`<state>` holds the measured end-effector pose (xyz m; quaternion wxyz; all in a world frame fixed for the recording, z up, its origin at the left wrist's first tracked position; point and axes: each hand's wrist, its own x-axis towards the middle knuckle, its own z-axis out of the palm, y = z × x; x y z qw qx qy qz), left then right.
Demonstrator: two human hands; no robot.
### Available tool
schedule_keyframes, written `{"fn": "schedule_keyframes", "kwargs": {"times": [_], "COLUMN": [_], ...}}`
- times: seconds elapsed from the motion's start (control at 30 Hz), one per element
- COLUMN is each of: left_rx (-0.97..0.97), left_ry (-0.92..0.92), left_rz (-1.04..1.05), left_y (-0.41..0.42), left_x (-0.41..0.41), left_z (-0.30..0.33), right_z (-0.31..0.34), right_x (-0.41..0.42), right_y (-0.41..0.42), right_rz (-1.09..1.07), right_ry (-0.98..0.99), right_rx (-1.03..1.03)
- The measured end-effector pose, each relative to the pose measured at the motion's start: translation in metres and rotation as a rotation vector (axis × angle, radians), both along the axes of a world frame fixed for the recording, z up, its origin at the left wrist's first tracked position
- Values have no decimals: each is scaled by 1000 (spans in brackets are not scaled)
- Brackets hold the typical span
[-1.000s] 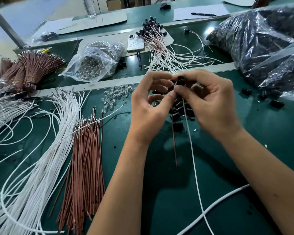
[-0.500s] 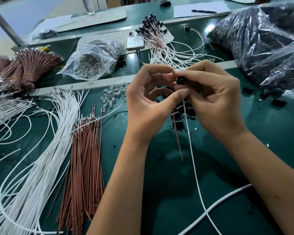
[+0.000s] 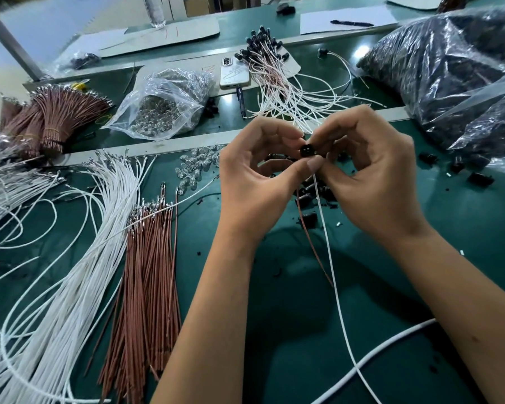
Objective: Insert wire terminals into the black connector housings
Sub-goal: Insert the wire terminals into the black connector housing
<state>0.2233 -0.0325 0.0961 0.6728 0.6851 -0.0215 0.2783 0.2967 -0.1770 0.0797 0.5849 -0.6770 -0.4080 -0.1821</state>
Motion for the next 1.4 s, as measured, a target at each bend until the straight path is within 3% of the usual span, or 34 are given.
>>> {"fn": "schedule_keyframes", "kwargs": {"times": [0.3, 0.57, 0.93, 1.23, 1.4], "left_rx": [65, 56, 103, 36, 145], "left_ry": [-36, -6, -33, -27, -45], "left_rz": [3, 22, 78, -9, 55], "left_y": [4, 5, 9, 7, 8], "left_x": [7, 9, 9, 9, 8], "left_z": [-10, -12, -12, -12, -10], "right_z": [-2, -5, 1, 3, 2], "right_x": [3, 6, 1, -1, -1], "right_y": [1, 2, -1, 0, 1], "right_rz": [-35, -92, -121, -156, -176], "right_ry": [22, 0, -153, -251, -274], "right_rx": [-178, -130, -242, -267, -277]}}
